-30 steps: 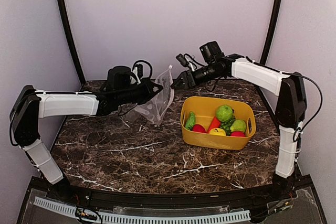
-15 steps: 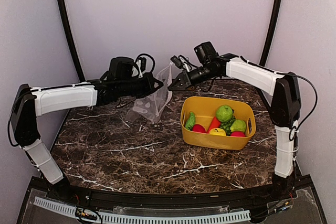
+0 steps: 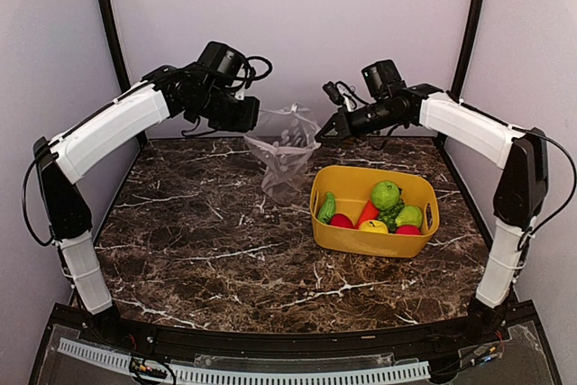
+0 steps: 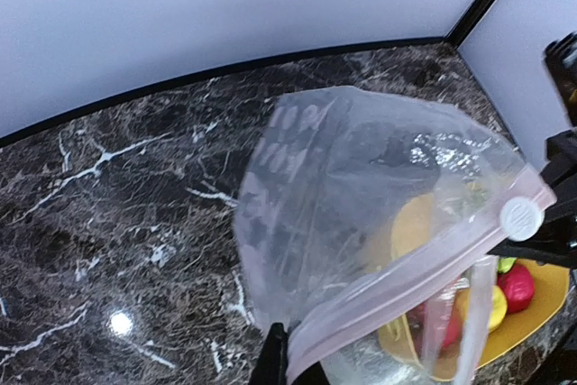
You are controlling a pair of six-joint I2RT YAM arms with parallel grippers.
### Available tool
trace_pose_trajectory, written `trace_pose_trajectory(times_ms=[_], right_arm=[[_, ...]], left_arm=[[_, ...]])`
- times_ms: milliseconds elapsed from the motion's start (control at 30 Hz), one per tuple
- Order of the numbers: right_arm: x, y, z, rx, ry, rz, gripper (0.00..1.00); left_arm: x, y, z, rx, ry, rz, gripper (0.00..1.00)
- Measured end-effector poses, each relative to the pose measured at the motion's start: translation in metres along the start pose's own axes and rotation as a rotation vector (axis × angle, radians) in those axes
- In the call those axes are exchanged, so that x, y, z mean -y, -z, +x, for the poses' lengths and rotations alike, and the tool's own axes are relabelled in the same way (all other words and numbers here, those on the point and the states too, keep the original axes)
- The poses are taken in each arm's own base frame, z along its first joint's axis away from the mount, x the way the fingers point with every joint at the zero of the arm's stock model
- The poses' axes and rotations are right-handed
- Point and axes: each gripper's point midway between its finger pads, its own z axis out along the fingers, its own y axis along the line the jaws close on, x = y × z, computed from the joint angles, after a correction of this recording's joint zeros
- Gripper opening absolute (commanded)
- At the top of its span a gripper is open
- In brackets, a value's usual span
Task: Place the food in the zip-top bag and seal the zipper
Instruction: Adjust the zipper food storage bag, then pick up the fake fruit from the bin.
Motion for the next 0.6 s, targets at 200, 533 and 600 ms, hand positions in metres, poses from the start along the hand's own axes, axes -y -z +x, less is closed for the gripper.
trace_pose_trajectory(times_ms=[200,533,600], right_arm=[[-0.020,0.004,-0.002,0.014,0.027,-0.080,0.01],[-0.052,0.012,0.002,0.002,0.110,-0.266,0.45],[-0.054,0.018,0.000,0.015,0.151,-0.267,0.46]], left_arm=[[-0.012,-0.013,0.025,-0.095,-0.050,-0.061,0.01],[-0.010,-0.013,0.022,-0.085,-0.084,-0.051,0.01],[-0.010,-0.011,0.019,-0.073,-0.092,-0.051,0.01]])
